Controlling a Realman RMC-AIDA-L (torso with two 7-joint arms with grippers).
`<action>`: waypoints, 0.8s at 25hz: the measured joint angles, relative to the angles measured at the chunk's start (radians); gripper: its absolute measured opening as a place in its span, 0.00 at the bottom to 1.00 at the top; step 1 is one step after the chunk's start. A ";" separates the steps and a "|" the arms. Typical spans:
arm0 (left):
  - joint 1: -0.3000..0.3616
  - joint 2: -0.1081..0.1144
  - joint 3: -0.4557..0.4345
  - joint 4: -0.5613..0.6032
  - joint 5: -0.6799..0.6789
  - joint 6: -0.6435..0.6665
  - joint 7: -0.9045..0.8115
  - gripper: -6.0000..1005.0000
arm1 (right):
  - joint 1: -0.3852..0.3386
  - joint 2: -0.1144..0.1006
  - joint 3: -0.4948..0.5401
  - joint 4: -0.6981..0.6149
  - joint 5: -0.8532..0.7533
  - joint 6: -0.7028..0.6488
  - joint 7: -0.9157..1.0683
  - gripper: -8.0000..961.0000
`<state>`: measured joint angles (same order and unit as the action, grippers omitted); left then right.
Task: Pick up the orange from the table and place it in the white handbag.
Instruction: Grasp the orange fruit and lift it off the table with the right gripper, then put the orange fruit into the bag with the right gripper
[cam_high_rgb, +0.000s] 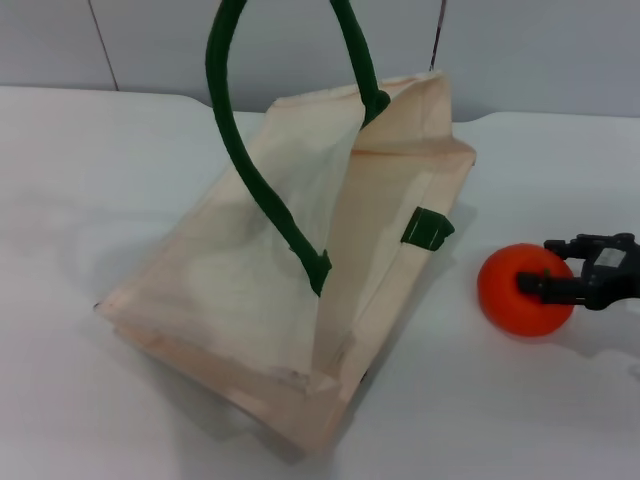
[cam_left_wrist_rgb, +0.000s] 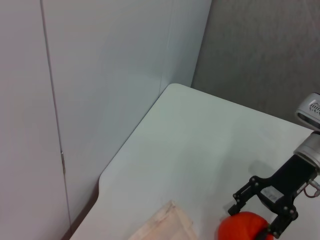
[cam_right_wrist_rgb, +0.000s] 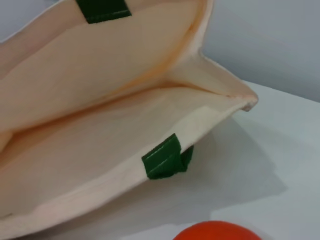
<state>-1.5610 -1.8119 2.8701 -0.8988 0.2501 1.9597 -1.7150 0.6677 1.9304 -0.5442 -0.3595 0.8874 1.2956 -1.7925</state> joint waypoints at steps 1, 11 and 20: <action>-0.001 0.000 0.000 0.000 0.000 0.000 0.000 0.12 | 0.001 0.000 -0.003 -0.005 -0.003 0.001 0.000 0.79; -0.003 0.000 -0.002 0.001 -0.002 -0.001 0.000 0.12 | 0.000 0.004 -0.024 -0.023 -0.006 0.047 -0.052 0.60; -0.007 0.003 -0.001 0.001 -0.007 0.012 0.001 0.12 | -0.003 0.009 0.038 -0.109 0.137 0.325 -0.116 0.49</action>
<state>-1.5677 -1.8090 2.8691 -0.8973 0.2433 1.9714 -1.7141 0.6650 1.9396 -0.5066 -0.4685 1.0248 1.6202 -1.9086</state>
